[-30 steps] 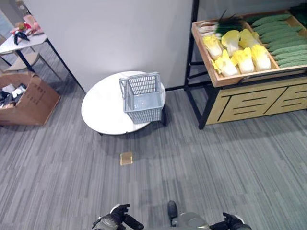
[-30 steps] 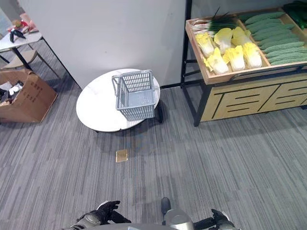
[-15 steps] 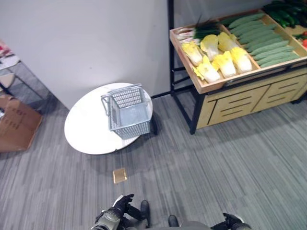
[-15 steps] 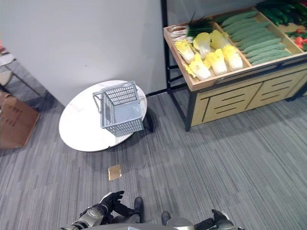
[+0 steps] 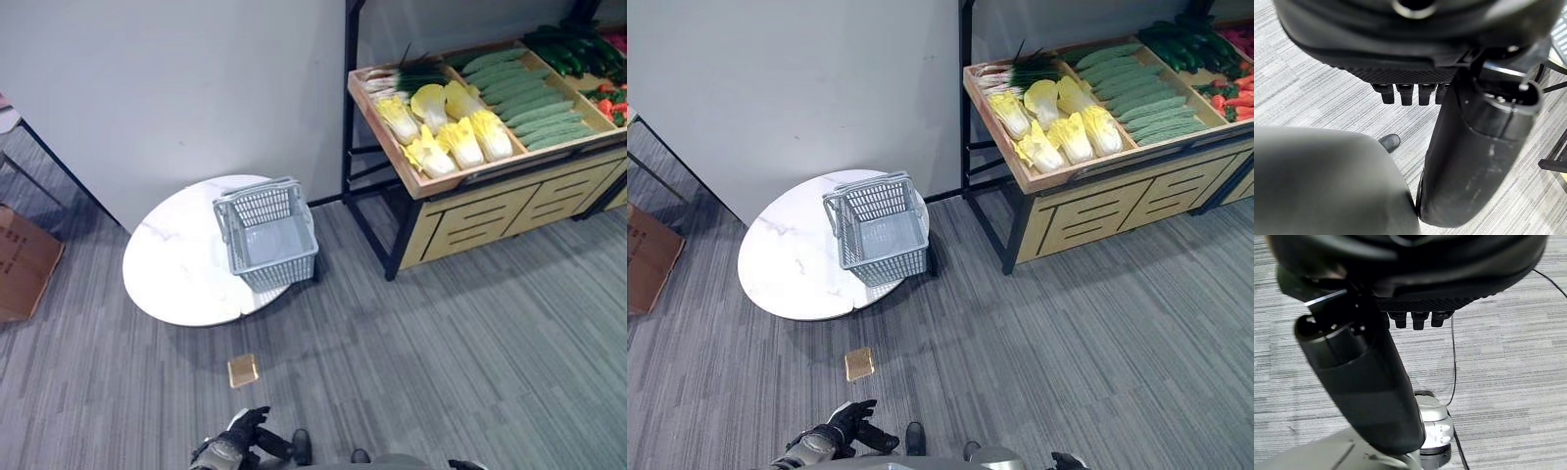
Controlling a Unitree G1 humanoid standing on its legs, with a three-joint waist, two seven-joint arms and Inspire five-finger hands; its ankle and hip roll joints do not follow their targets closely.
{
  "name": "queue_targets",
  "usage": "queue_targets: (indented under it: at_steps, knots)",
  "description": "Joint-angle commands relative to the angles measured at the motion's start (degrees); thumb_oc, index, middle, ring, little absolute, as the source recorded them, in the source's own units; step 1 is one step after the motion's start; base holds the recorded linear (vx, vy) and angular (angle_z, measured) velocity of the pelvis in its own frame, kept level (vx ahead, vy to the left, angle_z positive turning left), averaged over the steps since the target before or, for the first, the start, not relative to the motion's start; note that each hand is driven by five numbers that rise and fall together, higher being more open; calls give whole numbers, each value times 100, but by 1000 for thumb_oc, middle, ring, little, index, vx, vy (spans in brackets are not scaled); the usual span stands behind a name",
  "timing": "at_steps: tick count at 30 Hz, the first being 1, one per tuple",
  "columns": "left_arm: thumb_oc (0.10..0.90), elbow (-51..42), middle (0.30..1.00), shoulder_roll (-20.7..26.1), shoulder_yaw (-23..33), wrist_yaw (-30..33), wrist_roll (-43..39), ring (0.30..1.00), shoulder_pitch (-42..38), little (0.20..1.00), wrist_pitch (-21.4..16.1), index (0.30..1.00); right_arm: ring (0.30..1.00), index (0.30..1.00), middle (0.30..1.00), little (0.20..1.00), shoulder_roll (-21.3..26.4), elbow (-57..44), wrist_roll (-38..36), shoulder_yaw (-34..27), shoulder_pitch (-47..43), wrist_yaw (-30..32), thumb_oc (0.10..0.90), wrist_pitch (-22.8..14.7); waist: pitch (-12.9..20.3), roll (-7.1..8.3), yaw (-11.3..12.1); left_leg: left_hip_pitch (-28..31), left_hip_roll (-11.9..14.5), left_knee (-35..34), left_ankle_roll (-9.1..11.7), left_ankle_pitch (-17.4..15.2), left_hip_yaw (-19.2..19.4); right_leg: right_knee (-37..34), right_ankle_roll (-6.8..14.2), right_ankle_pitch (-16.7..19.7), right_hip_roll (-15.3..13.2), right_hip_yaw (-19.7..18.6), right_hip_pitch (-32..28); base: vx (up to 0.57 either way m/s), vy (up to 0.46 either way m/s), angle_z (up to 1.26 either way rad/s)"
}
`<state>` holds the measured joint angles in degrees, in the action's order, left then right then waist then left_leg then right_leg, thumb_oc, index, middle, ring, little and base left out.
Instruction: Get the vegetables into the basket
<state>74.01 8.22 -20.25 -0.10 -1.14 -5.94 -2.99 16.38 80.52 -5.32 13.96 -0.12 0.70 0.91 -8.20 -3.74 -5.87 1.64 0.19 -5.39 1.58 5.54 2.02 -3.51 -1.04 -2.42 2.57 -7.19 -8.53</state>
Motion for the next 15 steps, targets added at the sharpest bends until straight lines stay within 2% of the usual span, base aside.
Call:
queue_targets:
  at_steps: [1, 3, 8, 10, 12, 15]
  knots:
    - [900, 310, 1000, 231, -126, 13, 159, 1000, 213, 1000, 62, 1000, 1000, 1000, 1000, 1000, -35, 60, 51, 10, -93, -15, 900, -49, -24, 273, 51, 196, -104, 39, 131, -244, 145, -11, 717, 248, -454, -21, 122, 18, 88, 0]
    - [900, 310, 1000, 231, -126, 13, 159, 1000, 213, 1000, 62, 1000, 1000, 1000, 1000, 1000, -36, 60, 51, 10, -93, -15, 900, -49, -24, 273, 51, 196, -104, 39, 131, -244, 146, -10, 717, 248, -454, -22, 122, 18, 72, -1]
    - [900, 327, 1000, 301, -47, 10, 135, 1000, 204, 1000, 72, 1000, 1000, 1000, 1000, 1000, -68, 38, 11, -2, -149, 7, 900, -77, -86, 357, 87, 246, -177, 39, 4, -389, 188, 493, 805, 102, -486, -109, 308, 35, 86, -1]
    - [900, 327, 1000, 352, 7, 0, 66, 1000, 176, 1000, 75, 1000, 1000, 1000, 1000, 1000, -106, -6, -129, -58, -199, -1, 900, -110, -204, 376, 101, 260, -169, 39, -66, -411, 246, 1129, 929, 127, -466, -151, 630, -16, 87, -11]
    - [900, 319, 1000, 381, 6, -7, 32, 1000, 146, 1000, 67, 1000, 1000, 1000, 1000, 1000, -128, -36, -153, -41, -226, -1, 900, -127, -298, 368, 94, 272, -147, 39, -83, -398, 220, 1475, 983, 163, -439, -135, 866, -4, 66, -27]
    - [900, 323, 1000, 397, -32, -26, 31, 1000, 125, 1000, 50, 1000, 1000, 1000, 1000, 1000, -141, -34, -210, -69, -191, 9, 900, -122, -296, 387, 74, 312, -163, 39, -35, -507, 174, 1238, 962, 334, -560, 96, 1097, 69, 20, -14]
